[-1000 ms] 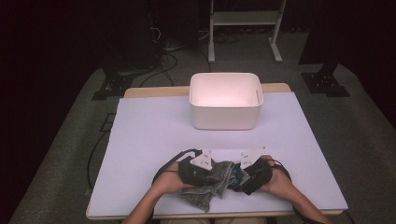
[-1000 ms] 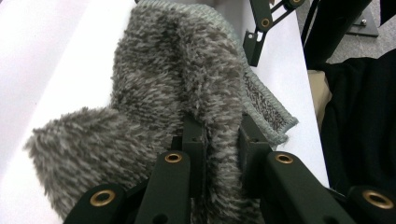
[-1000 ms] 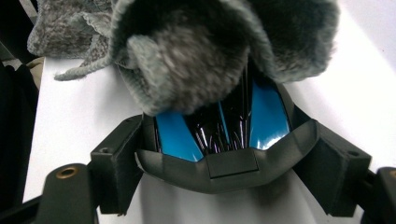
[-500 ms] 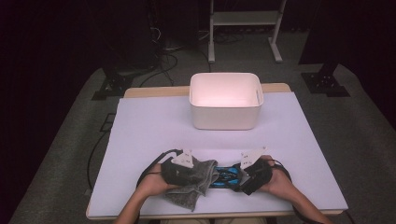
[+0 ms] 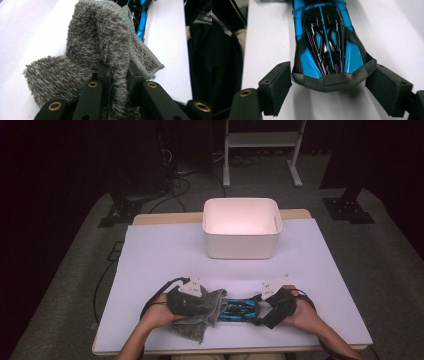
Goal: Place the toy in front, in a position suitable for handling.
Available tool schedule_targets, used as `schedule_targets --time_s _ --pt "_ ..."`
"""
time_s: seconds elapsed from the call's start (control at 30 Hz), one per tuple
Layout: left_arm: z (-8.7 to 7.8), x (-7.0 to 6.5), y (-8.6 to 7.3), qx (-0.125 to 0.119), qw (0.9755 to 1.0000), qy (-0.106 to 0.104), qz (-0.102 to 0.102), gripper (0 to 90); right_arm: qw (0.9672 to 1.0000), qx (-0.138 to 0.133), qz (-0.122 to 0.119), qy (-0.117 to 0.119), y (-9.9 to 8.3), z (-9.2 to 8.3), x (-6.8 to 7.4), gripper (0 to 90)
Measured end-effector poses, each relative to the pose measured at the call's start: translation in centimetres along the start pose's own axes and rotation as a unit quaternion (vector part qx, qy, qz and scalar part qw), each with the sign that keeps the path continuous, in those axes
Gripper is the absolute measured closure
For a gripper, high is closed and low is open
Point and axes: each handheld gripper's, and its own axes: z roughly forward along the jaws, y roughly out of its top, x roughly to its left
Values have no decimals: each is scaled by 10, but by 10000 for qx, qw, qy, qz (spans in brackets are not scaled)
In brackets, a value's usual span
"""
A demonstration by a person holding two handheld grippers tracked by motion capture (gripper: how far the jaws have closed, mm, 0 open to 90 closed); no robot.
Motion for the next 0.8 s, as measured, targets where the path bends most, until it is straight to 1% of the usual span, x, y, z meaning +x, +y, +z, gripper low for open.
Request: schedule_targets --time_s 0.03,0.07,0.13,0.2,0.23,0.27,0.3,0.33,0.4,0.43,0.47,0.6,0.63,0.67,0.8 --pt "1 0 4 51 10000 -12 60 771 10000 -43 11 -3 -2 -1 -1 221" --pt "1 0 4 51 10000 -12 60 771 10000 -43 11 -3 -2 -1 -1 221" --pt "5 -1 10 30 9999 -51 92 771 10000 -55 4 -50 -2 0 0 230" --pt "9 -3 20 -48 9997 -134 176 771 10000 -68 6 -53 -1 0 0 230" --pt "13 -5 27 -89 9995 -192 252 772 10000 -67 14 -62 0 2 1 230" --pt "15 -6 32 -96 9992 -224 302 771 10000 -63 -18 -61 1 3 1 231" --pt "18 -7 37 -95 9990 -247 363 771 10000 -66 7 -65 2 4 2 231" --pt "23 -10 47 -70 9984 -314 474 771 10000 -56 -32 -75 3 4 2 231" --pt "30 -12 56 -14 9978 -350 557 771 9999 -55 -29 -85 5 7 4 231" --pt "35 -14 63 75 9973 -345 648 771 9999 -53 -28 -91 5 7 4 231" --pt "40 -15 67 112 9969 -365 688 771 9999 -60 -10 -82 5 8 4 231" --pt "51 -16 80 158 9957 -499 769 771 9999 -137 13 -26 5 10 3 231" --pt "57 -17 85 200 9948 -566 825 771 9999 -167 11 -31 5 11 3 230" --pt "57 -17 85 200 9948 -566 825 771 9999 -167 11 -31 5 11 3 230" --pt "66 -20 94 216 9935 -637 916 771 9998 -194 61 3 5 12 3 230"
